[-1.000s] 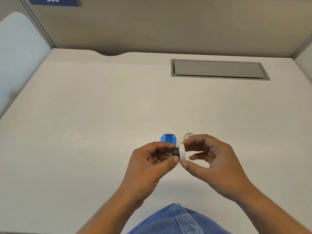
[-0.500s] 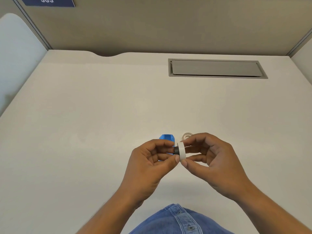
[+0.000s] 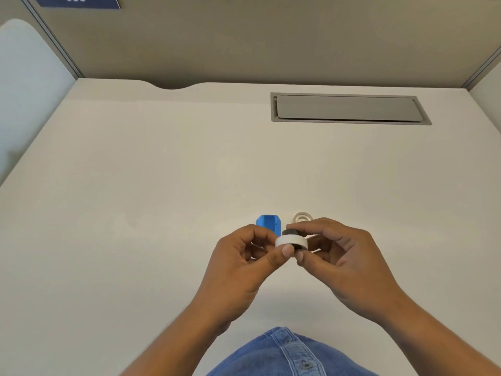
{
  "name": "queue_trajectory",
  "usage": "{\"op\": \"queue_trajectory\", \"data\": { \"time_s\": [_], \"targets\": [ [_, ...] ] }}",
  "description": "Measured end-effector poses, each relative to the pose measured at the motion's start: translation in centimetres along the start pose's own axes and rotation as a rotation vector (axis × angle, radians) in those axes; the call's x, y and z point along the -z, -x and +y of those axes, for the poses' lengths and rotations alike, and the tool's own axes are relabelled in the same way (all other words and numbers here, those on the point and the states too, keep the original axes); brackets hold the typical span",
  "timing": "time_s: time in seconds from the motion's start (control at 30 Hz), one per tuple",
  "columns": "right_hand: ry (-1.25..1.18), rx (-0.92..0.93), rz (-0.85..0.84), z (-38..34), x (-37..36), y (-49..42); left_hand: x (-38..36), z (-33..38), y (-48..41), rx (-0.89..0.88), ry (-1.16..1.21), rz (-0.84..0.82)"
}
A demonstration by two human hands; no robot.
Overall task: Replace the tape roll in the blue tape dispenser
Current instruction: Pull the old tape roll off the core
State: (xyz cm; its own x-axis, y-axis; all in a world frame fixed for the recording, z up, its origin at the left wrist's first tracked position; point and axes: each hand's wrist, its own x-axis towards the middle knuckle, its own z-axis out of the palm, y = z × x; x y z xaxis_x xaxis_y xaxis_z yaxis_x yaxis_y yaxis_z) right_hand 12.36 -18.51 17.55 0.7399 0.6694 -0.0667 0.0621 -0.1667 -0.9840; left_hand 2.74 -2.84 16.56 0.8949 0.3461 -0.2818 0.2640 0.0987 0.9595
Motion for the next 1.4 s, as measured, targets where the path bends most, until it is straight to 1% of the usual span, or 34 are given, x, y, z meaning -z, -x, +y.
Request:
{"op": "queue_trajectory", "data": {
  "time_s": [0.07, 0.17, 0.3, 0.4, 0.47, 0.63, 0.8, 0.87, 0.93, 1.03, 1.1, 1.27, 1.4],
  "targets": [
    [0.004, -0.009, -0.017, -0.1, 0.1, -0.1, 0.1, 0.1, 0.0, 0.008, 0.022, 0.004],
    [0.027, -0.019, -0.069, -0.3, 0.3, -0.3, 0.2, 0.7, 0.1, 0.040, 0.173, -0.073],
    [0.047, -0.027, -0.082, -0.2, 0.7, -0.7, 0.4, 1.0, 0.0, 0.080, 0.157, -0.101],
    [0.074, -0.026, -0.096, -0.3, 1.0, -0.9, 0.6, 0.9, -0.1, 0.107, 0.196, -0.105],
    [0.092, -0.008, -0.076, -0.4, 1.0, -1.1, 0.6, 0.8, -0.1, 0.115, 0.220, -0.108],
    [0.126, 0.029, -0.003, -0.5, 0.6, -1.2, -0.2, 0.3, 0.0, 0.112, 0.263, -0.002],
    [0.046, 0.006, 0.110, -0.2, 0.0, -1.0, -0.5, 0.4, 0.0, 0.095, 0.288, 0.060],
    [0.001, -0.010, 0.082, -0.2, -0.1, -0.9, -0.4, 0.4, -0.1, 0.082, 0.288, 0.090],
    [-0.069, -0.014, 0.019, -0.2, 0.0, -0.6, -0.3, 0.3, -0.3, 0.070, 0.300, 0.118],
    [-0.184, -0.010, -0.046, -0.3, 0.2, -0.4, -0.2, 0.3, -0.3, 0.057, 0.269, 0.124],
    [-0.163, -0.010, -0.044, -0.2, 0.2, -0.4, -0.2, 0.2, -0.3, 0.056, 0.261, 0.124],
    [-0.109, -0.008, 0.020, 0.2, 0.2, -0.7, -0.2, 0.2, -0.3, 0.059, 0.263, 0.072],
    [-0.081, 0.001, 0.026, 0.3, 0.3, -0.8, -0.1, 0.3, -0.3, 0.066, 0.276, 0.088]
  ]
}}
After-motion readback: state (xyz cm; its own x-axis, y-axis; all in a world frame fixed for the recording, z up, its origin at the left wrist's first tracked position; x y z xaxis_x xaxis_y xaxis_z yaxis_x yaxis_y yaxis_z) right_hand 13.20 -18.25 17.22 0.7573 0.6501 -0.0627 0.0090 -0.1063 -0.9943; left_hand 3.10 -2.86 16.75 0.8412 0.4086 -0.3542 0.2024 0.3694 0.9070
